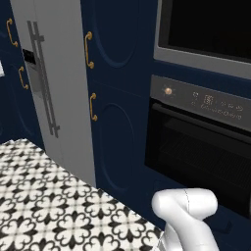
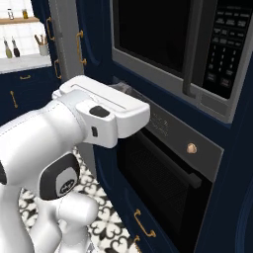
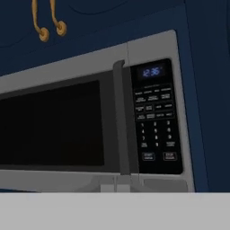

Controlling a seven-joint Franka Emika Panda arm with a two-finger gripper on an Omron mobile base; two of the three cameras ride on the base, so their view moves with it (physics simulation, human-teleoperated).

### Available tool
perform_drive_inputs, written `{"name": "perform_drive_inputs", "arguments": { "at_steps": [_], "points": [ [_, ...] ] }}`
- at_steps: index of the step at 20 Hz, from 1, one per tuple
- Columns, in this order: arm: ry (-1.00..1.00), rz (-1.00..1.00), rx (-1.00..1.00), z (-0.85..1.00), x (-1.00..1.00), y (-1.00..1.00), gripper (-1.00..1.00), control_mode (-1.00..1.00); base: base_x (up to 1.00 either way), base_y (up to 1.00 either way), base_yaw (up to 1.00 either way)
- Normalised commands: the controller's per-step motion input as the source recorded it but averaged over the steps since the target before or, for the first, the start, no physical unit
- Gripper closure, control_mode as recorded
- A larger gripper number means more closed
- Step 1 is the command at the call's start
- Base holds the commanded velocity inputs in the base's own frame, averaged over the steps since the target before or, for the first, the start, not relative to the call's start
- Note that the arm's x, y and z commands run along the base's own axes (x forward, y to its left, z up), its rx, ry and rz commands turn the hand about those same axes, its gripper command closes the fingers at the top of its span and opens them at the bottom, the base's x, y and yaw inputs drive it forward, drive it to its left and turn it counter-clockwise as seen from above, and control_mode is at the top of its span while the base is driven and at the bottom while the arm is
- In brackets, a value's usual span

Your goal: Pick the eggplant from the sink and place it in the bowl. Then pick the bowl and place it in the microwave. Then close the microwave door and press the start button.

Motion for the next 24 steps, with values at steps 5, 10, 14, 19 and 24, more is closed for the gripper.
{"name": "perform_drive_inputs", "arguments": {
  "at_steps": [5, 10, 14, 19, 24],
  "points": [
    [0.01, -0.03, 0.00, -0.01, 0.10, -0.50, 1.00, -1.00, 0.00, 0.00, 0.00],
    [0.02, -0.11, -0.01, -0.06, 0.00, -0.36, 1.00, -1.00, 0.00, 0.00, 0.00],
    [0.00, -0.10, -0.01, -0.12, 0.08, -0.12, 1.00, -1.00, 0.00, 0.00, 0.00],
    [0.00, -0.01, 0.03, -0.21, 0.14, 0.00, 1.00, -1.00, 0.00, 0.00, 0.00],
    [0.00, 0.00, 0.04, -0.06, 0.20, -0.07, 1.00, -1.00, 0.00, 0.00, 0.00]
  ]
}}
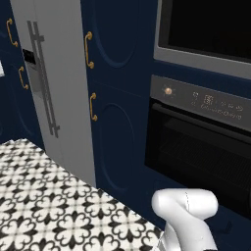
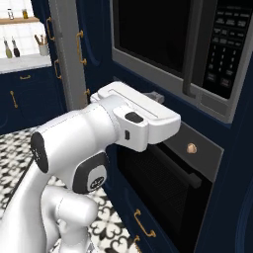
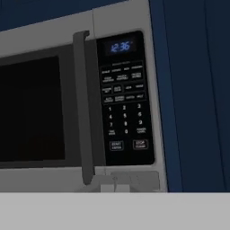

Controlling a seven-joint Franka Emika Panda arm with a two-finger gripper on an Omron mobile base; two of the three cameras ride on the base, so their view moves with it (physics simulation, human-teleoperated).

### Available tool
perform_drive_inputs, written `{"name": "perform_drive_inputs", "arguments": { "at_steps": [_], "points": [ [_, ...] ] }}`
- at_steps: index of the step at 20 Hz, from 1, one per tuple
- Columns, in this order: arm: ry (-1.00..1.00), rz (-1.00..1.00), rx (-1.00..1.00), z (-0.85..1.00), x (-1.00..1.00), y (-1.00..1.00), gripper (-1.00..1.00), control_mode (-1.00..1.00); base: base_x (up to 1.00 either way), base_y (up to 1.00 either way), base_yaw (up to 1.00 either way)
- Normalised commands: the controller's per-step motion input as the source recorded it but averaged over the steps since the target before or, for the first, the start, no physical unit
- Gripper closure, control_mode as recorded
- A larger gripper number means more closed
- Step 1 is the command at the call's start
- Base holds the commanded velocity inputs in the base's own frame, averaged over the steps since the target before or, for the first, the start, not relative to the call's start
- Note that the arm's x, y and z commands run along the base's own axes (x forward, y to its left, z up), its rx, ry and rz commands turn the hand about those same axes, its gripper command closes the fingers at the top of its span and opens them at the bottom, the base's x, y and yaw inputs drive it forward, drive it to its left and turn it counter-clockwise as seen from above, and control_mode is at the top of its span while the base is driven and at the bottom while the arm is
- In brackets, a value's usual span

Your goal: Pick the eggplant from the sink and place it in the bowl. Then pick the bowl and place it in the microwave. Then close the microwave door and press the start button.

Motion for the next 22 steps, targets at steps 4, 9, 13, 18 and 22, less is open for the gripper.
{"name": "perform_drive_inputs", "arguments": {
  "at_steps": [4, 9, 13, 18, 22],
  "points": [
    [0.00, 0.00, 0.00, -0.03, 0.36, -0.11, 1.00, -1.00, 0.00, 0.00, 0.00],
    [0.00, 0.00, 0.00, 0.00, 0.32, -0.23, 1.00, -1.00, 0.00, 0.00, 0.00],
    [0.00, 0.00, 0.00, 0.00, 0.19, -0.42, 1.00, -1.00, 0.00, 0.00, 0.00],
    [0.00, 0.00, 0.00, -0.08, 0.20, -0.26, 1.00, -1.00, 0.00, 0.00, 0.00],
    [0.00, 0.00, 0.00, -0.05, 0.25, -0.19, 1.00, -1.00, 0.00, 0.00, 0.00]
  ]
}}
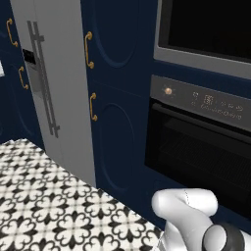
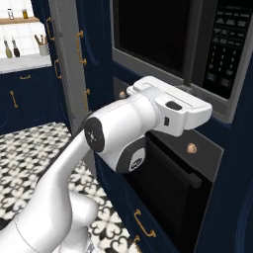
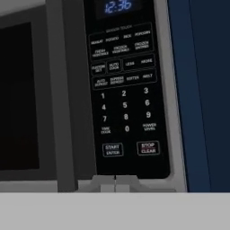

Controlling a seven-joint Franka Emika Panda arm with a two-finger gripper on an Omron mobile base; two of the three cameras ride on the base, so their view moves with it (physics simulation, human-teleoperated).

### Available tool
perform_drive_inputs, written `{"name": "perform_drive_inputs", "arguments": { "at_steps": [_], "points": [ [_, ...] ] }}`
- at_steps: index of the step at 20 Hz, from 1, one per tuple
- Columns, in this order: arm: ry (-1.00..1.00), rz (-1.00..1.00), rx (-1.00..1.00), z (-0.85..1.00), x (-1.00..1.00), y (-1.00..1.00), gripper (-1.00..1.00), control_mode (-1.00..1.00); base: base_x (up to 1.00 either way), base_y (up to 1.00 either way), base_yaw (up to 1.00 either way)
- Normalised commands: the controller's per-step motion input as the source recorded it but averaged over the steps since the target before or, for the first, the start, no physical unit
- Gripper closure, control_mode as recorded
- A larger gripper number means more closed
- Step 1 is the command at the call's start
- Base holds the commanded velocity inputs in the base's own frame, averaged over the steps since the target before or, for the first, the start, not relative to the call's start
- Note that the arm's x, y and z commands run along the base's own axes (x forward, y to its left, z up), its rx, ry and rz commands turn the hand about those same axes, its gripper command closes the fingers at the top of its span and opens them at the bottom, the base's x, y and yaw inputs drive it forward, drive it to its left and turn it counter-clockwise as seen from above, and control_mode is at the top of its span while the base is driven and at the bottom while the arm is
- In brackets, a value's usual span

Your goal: Pick the eggplant from the sink and place it in the bowl. Then pick the bowl and place it in the microwave. Then close the microwave door and press the start button.

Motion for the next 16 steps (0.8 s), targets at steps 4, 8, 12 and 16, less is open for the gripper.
{"name": "perform_drive_inputs", "arguments": {
  "at_steps": [4, 8, 12, 16],
  "points": [
    [0.00, 0.00, 0.00, 0.00, 0.22, -0.24, 1.00, -1.00, 0.00, 0.00, 0.00],
    [0.00, 0.00, 0.00, 0.00, 0.24, -0.19, 1.00, -1.00, 0.00, 0.00, 0.00],
    [0.00, 0.00, 0.00, 0.00, 0.28, -0.06, 1.00, -1.00, 0.00, 0.00, 0.00],
    [0.00, 0.00, 0.01, 0.00, 0.27, -0.12, 1.00, -1.00, 0.00, 0.00, 0.00]
  ]
}}
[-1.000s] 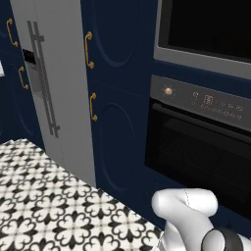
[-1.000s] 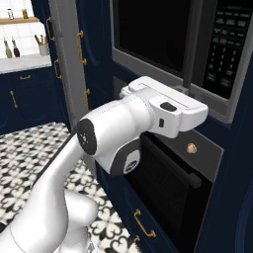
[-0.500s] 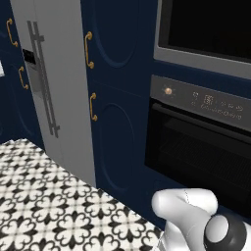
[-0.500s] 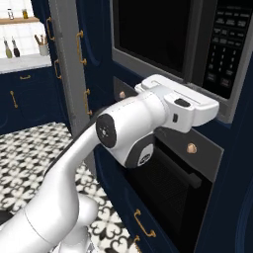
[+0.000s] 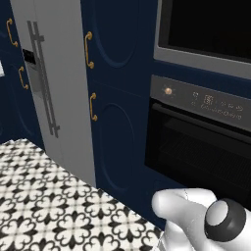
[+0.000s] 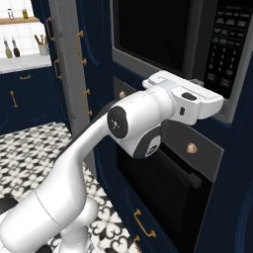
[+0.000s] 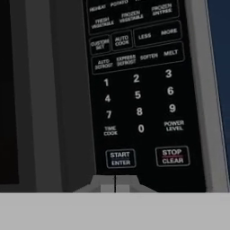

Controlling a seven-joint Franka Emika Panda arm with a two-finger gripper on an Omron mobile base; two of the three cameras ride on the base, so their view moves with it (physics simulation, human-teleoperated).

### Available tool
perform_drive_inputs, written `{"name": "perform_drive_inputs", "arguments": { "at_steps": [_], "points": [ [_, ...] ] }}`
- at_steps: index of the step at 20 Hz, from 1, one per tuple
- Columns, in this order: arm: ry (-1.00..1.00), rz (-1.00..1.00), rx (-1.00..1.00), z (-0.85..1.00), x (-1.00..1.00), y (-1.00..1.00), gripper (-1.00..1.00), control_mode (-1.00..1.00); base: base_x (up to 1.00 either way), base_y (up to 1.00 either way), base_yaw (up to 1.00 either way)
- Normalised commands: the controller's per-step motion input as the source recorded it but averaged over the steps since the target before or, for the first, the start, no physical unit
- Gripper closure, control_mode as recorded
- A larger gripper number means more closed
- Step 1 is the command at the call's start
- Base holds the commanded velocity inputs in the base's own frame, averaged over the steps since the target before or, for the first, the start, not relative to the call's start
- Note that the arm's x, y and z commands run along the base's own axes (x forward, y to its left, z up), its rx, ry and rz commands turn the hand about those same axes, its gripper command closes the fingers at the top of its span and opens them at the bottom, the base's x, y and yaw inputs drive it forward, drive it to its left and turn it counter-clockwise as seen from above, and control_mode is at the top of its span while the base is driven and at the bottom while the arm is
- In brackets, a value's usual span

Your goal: Pick the eggplant from the sink and place it in the bowl. Then pick the bowl and place it in the microwave. Then close the microwave door and press the start button.

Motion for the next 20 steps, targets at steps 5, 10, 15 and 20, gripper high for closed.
{"name": "perform_drive_inputs", "arguments": {
  "at_steps": [5, 10, 15, 20],
  "points": [
    [0.00, 0.00, 0.02, 0.00, 0.17, -0.17, 1.00, -1.00, 0.00, 0.00, 0.00],
    [0.00, 0.00, 0.02, 0.00, 0.16, -0.17, 1.00, -1.00, 0.00, 0.00, 0.00],
    [0.00, 0.00, 0.04, 0.00, 0.21, -0.22, 1.00, -1.00, 0.00, 0.00, 0.00],
    [0.00, 0.00, 0.02, 0.00, 0.38, -0.19, 1.00, -1.00, 0.00, 0.00, 0.00]
  ]
}}
